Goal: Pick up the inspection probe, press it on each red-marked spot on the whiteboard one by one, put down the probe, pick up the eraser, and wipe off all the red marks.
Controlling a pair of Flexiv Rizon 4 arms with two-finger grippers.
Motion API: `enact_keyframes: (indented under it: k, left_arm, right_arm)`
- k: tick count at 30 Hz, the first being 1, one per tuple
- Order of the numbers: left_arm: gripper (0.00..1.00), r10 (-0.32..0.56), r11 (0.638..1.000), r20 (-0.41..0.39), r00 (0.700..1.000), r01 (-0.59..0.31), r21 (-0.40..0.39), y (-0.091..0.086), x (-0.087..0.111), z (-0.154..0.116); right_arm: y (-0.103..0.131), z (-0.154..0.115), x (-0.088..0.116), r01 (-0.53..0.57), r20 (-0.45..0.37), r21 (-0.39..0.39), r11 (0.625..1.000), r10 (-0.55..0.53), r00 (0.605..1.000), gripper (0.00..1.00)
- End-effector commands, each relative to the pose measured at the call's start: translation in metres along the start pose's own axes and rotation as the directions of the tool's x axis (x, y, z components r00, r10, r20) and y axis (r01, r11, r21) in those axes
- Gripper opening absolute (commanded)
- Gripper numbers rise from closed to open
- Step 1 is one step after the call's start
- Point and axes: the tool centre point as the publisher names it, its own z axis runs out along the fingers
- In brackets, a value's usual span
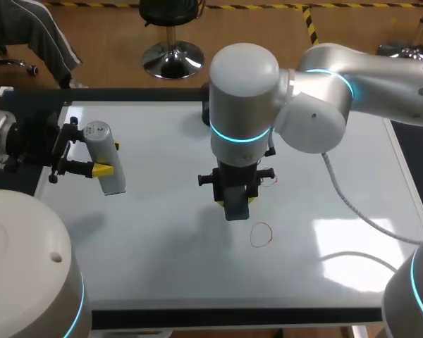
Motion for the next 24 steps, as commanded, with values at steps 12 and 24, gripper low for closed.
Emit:
enact_keyframes:
  k: [12,24]
  left_arm:
    - [0.00,0.001,1.000,-0.001,1.000,-0.001,0.000,-0.001,0.000,-0.001]
    - [0.00,0.001,1.000,-0.001,1.000,-0.001,0.000,-0.001,0.000,-0.001]
  right_arm:
    - [0.000,-0.003,-0.004,-0.010,-0.007,0.010,1.000,0.010,1.000,0.00]
    - [-0.011,-0.032,-0.042,-0.078,0.010,-0.007,0.997,0.078,0.997,0.00]
